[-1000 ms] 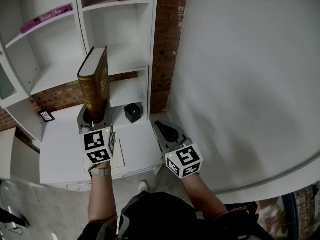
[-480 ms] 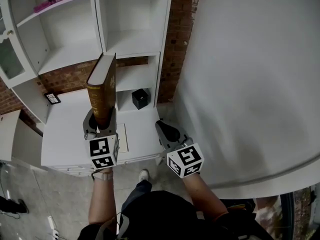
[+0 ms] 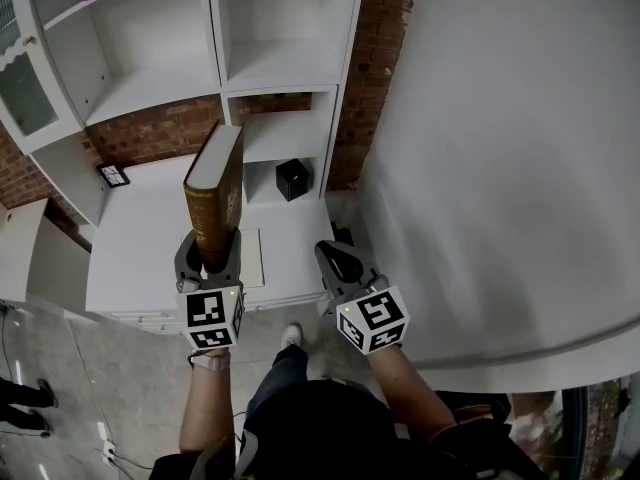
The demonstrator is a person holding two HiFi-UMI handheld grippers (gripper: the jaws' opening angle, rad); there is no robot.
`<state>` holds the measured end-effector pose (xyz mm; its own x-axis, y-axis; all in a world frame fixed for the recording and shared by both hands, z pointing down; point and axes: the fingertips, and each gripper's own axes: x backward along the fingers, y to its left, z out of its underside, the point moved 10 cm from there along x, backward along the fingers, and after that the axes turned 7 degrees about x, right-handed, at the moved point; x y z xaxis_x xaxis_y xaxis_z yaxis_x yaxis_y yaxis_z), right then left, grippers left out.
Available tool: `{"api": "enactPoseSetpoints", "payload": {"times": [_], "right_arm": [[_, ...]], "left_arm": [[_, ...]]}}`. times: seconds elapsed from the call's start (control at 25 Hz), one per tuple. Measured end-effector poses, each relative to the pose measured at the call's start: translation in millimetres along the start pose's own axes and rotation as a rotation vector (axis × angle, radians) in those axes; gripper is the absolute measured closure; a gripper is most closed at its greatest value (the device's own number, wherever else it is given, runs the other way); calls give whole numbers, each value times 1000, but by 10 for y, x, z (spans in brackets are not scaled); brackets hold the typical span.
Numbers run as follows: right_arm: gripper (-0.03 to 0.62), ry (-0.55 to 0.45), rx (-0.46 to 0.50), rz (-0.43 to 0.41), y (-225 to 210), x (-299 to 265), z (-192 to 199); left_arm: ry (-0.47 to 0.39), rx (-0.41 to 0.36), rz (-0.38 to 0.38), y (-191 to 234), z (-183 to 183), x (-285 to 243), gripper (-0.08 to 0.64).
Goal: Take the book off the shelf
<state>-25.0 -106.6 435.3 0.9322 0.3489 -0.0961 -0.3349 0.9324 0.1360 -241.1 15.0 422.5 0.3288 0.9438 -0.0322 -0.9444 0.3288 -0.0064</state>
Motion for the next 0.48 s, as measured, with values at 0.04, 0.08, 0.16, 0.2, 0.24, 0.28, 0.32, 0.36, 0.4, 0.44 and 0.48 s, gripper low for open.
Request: {"api": "enactPoseSetpoints", "payload": {"times": [0.04, 0.08, 0.16, 0.2, 0.24, 0.28, 0.32, 0.36, 0.4, 0.44, 0.48], "right_arm": [[574, 2, 0, -2, 18, -5, 15], [573, 3, -1, -5, 37, -13, 26], [574, 3, -2, -15, 80, -28, 45], [574, 3, -1, -21, 101, -34, 58], [574, 4, 1, -25, 124, -40, 76], [574, 6, 3, -29, 149, -47, 99], [574, 8, 5, -34, 174, -54, 125], [574, 12, 5, -38, 196, -62, 153], [574, 16, 6, -42, 217, -70, 181], [574, 21, 9, -45, 237, -78, 208], [574, 27, 15, -47, 257, -87, 233]], "left_arm": [[2, 0, -2, 10, 33, 29, 334], [3, 0, -4, 23, 67, 57, 334], [8, 0, -6, 41, 138, 110, 334], [14, 2, -5, 46, 176, 134, 334], [21, 4, -4, 50, 215, 157, 334], [28, 3, -3, 58, 255, 180, 334], [36, 3, -4, 69, 298, 206, 334], [50, 5, -5, 81, 343, 234, 335], [60, 7, -7, 92, 384, 260, 335], [60, 8, -9, 103, 412, 281, 335], [57, 6, -11, 114, 434, 298, 334]]}}
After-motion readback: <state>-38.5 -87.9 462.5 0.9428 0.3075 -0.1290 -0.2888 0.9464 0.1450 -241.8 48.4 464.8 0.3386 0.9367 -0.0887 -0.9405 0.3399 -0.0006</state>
